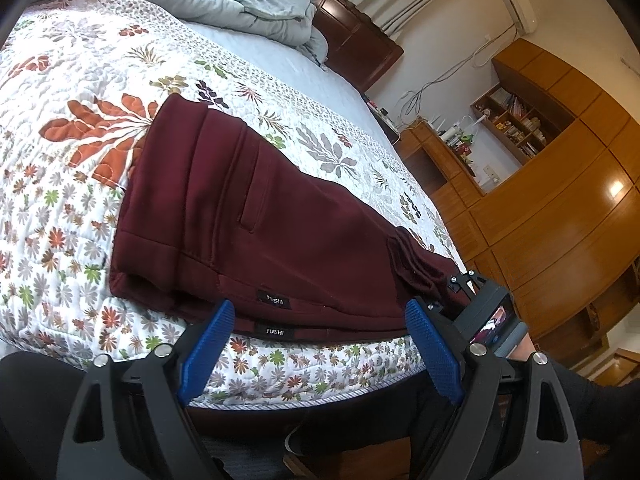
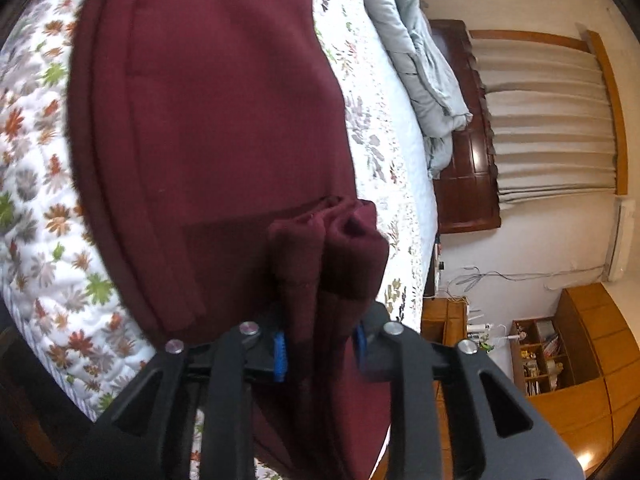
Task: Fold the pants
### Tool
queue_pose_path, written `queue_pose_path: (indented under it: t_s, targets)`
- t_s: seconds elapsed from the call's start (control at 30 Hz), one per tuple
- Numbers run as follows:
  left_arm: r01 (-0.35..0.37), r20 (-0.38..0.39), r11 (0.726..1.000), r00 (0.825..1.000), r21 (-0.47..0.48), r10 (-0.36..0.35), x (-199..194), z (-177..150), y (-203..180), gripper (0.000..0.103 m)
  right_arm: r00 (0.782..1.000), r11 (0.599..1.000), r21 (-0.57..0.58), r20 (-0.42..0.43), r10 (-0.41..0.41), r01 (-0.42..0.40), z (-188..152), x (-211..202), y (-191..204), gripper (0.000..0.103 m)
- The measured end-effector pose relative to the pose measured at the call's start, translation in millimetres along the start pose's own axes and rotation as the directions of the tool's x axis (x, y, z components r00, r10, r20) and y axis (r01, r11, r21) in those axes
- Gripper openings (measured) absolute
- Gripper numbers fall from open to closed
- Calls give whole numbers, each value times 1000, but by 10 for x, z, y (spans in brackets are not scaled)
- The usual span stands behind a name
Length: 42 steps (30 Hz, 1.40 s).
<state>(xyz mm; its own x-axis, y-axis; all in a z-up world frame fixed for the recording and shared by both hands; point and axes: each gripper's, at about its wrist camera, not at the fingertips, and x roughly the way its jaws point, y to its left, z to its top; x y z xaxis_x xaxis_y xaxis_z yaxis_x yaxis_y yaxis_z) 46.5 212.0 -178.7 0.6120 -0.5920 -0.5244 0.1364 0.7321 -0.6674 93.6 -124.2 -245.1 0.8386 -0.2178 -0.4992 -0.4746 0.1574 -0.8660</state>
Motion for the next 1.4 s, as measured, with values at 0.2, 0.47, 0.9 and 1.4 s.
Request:
queue_pose_path:
  t_s: [0.2, 0.47, 0.9, 1.4]
  targets:
    - [-19, -2, 1000, 1000, 18, 20, 6, 16, -76, 88, 998, 997, 61, 40, 51, -53, -13, -288, -93, 48]
    - [57, 19, 996, 998, 74, -58, 171, 172, -679, 88, 931, 739, 573, 143, 336, -354, -680, -598, -1192, 49]
    - [335, -241, 881, 934, 334, -264, 1765, 0, -2361, 88, 795, 125, 957, 140, 590, -261, -2507, 695, -1338, 2]
    - [217, -322, 926, 940, 308, -113, 2366, -379, -1889, 88, 780, 234, 901, 160, 605, -367, -2324, 797, -1253, 6]
